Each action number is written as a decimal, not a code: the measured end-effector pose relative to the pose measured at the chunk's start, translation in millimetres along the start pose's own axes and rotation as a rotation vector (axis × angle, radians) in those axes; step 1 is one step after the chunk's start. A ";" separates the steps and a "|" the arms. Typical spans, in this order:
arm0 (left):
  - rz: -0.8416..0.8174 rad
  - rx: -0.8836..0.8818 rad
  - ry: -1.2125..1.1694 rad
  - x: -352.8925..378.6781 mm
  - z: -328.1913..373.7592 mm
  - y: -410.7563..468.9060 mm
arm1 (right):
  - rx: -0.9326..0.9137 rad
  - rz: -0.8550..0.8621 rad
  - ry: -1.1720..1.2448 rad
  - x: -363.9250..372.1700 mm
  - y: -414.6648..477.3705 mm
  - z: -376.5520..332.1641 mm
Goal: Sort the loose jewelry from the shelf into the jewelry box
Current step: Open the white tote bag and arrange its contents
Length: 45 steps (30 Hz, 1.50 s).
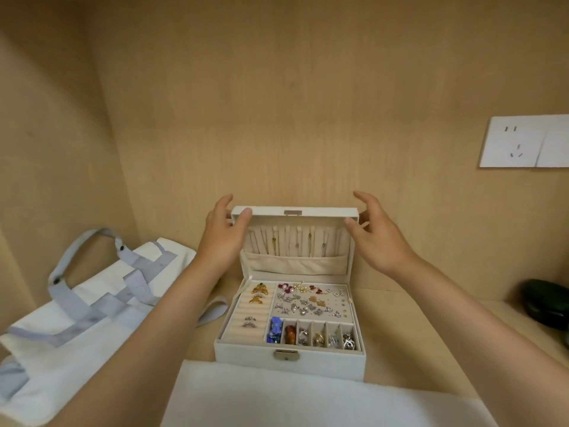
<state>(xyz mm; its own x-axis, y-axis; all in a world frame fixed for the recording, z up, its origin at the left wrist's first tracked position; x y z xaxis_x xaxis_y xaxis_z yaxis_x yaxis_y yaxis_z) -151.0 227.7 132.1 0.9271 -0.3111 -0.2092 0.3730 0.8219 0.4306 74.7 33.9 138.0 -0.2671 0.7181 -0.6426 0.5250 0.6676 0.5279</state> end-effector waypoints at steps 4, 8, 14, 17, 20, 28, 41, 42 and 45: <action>-0.015 0.097 0.100 -13.9 2.6 -30.0 | -0.121 -0.065 -0.065 -6.8 -30.1 -14.5; -0.061 0.132 0.129 -29.0 -5.1 -64.9 | -0.189 -0.103 -0.067 -5.6 -73.8 -23.6; -0.124 0.155 0.236 -42.5 -24.9 -114.5 | -0.289 -0.174 -0.193 10.6 -129.1 -22.2; -0.168 0.159 0.262 -41.9 -39.4 -129.3 | -0.295 -0.237 -0.251 22.1 -146.3 -16.2; -0.198 0.159 0.285 -40.3 -51.8 -138.8 | -0.338 -0.252 -0.326 32.2 -156.7 -14.3; -0.027 0.001 -0.112 -54.0 -23.7 -105.4 | -0.251 -0.116 -0.174 5.2 -120.7 -21.8; -0.184 0.180 0.162 -41.4 -44.6 -133.5 | -0.286 -0.241 -0.273 31.8 -144.0 -11.4; -0.189 0.178 0.177 -40.3 -48.7 -136.4 | -0.294 -0.241 -0.270 33.7 -147.5 -9.4; -0.185 0.215 0.273 -36.9 -51.9 -141.6 | -0.332 -0.202 -0.291 37.6 -155.5 -10.4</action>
<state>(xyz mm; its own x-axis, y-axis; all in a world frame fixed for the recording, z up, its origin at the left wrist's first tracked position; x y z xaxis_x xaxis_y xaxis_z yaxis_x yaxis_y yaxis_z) -240.0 147.5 33.2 0.8102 -0.2820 -0.5138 0.5588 0.6363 0.5319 -25.4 -40.8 37.4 -0.0753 0.5143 -0.8543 0.1871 0.8488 0.4945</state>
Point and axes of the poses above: each hand's wrist, its own y-axis towards the middle knuckle, its own x-axis out of the palm, z = x × y, the point moved 9 cm from there along y, towards the middle knuckle, and after that the axes turned 8 degrees about -y, right-handed, at the moved point
